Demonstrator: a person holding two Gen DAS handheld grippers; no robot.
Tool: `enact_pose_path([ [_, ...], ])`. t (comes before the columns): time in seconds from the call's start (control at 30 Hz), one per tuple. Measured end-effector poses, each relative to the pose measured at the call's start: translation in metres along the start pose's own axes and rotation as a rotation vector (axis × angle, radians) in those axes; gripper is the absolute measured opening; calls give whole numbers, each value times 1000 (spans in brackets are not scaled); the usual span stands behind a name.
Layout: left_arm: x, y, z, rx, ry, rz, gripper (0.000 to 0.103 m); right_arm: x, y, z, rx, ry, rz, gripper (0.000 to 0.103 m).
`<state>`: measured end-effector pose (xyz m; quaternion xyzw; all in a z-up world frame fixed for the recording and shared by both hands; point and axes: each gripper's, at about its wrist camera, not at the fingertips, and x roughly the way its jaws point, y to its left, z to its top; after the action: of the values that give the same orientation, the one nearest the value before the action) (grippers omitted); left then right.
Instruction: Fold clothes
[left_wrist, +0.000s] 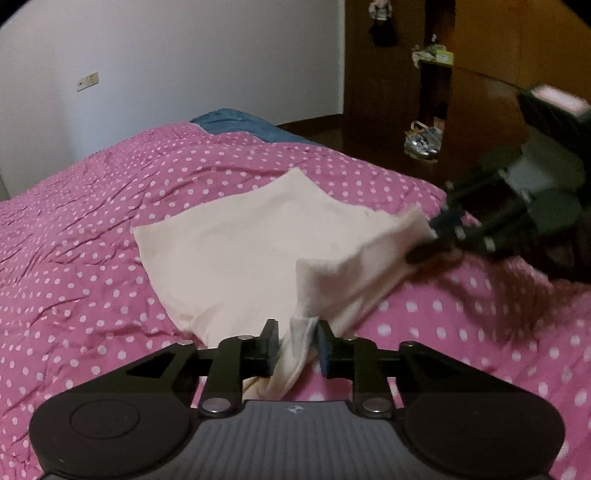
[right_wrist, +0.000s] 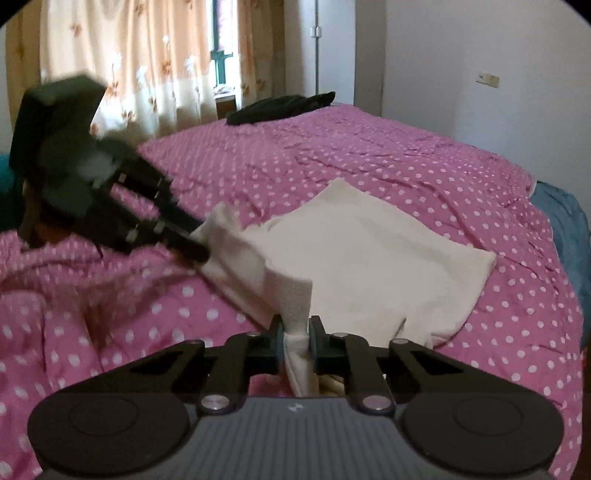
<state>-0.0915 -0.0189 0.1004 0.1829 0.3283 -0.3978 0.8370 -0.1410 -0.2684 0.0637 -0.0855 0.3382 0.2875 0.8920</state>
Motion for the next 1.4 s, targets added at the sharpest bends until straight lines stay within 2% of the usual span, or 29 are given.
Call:
enact_pose_path([
  [0.07, -2, -4, -5, 33, -1, 19, 44, 0, -4, 2, 16, -8, -1, 11],
  [0.23, 0, -7, -14, 100, 5, 69, 44, 0, -5, 3, 38, -34, -12, 11],
  [0.27, 1, -8, -15, 115, 7, 79, 42, -1, -5, 3, 44, -43, -14, 10],
  [0.3, 2, -8, -16, 123, 8, 85, 31, -3, -4, 3, 49, -53, -17, 10],
  [0.4, -1, -4, -16, 108, 2, 77, 12, -9, 0, 2, 46, -85, -29, 9],
  [0.63, -37, -10, -4, 114, -100, 79, 9, -42, 12, 8, 11, -200, -49, 9],
  [0.77, -66, -21, -6, 118, -130, 44, 9, -69, 27, 7, -26, -231, -44, 9],
  [0.87, -84, -32, -13, 138, -129, 16, 9, -90, 43, 1, -47, -229, -14, 9],
  [1.03, -85, -34, -15, 129, -100, 6, 9, -95, 51, -1, -58, -183, 0, 9],
  [1.2, -69, -14, 5, 68, -94, 23, 9, -82, 34, 19, -46, -158, -9, 9],
  [1.4, -35, 21, 41, 32, -87, 64, 9, -51, -9, 56, -19, -117, -30, 9],
])
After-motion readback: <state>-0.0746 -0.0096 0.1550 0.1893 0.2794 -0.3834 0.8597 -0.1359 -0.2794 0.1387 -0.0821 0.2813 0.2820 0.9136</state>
